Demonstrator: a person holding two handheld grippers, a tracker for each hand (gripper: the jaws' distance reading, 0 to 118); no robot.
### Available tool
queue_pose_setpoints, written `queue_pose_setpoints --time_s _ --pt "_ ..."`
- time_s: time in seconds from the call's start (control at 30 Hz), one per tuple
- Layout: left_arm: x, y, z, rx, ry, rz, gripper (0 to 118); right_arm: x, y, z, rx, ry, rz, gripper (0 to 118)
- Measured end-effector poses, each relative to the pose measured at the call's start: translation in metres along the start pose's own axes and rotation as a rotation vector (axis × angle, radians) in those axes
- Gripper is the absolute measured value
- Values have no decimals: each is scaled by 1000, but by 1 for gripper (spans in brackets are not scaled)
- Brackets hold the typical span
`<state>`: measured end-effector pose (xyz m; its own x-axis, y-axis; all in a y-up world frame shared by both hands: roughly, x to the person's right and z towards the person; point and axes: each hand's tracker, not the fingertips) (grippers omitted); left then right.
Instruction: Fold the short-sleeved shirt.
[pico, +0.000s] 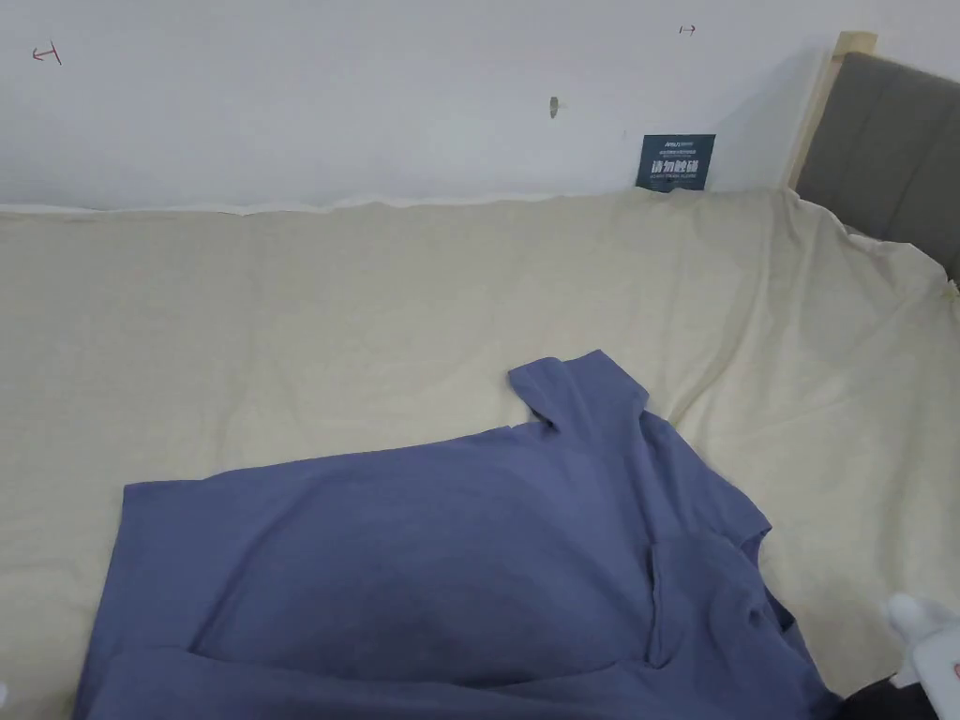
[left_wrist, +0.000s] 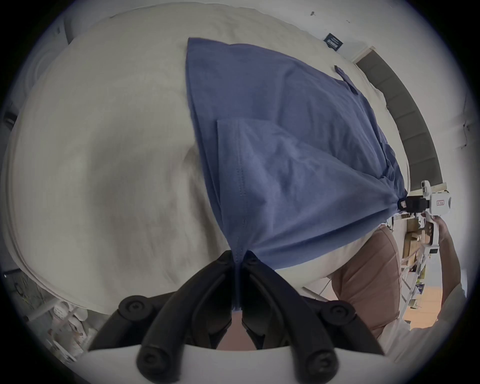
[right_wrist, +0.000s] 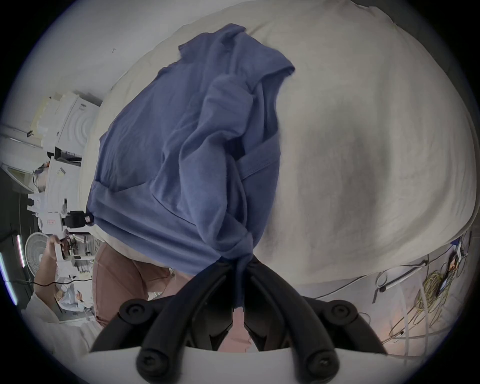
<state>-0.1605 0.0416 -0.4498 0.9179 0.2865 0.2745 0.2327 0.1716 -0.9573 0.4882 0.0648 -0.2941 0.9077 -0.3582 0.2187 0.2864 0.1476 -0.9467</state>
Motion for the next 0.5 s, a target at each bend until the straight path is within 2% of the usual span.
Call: queue_pose_setpoints --time_s 0.03,0.07,0.1,0.13,0.17,0.23,0.27,0.33,0.4,0.5 --pt "-3 -1 1 6 5 18 25 0 -1 0 2 0 2 17" --pt "-7 -3 4 -15 34 43 56 0 -3 3 14 -3 26 35" --pt "-12 -4 9 -24 89 43 81 3 -3 8 16 -78 78 62" --pt "-14 -6 12 -21 113 43 100 5 -3 10 22 -147 104 96" --pt "-19 -6 17 -24 156 9 104 8 -4 14 28 -232 131 109" --pt "-27 -5 28 17 255 -26 103 14 -5 26 72 -328 165 111" --pt "-29 -5 34 37 284 -24 103 16 -4 32 93 -370 158 111" --pt "-35 -3 42 79 260 20 103 15 -3 43 162 -377 114 110" --pt "-27 -2 52 127 163 97 103 3 -3 58 283 -282 69 108" --pt "-8 3 71 285 14 102 101 -27 -1 75 457 -33 45 106"
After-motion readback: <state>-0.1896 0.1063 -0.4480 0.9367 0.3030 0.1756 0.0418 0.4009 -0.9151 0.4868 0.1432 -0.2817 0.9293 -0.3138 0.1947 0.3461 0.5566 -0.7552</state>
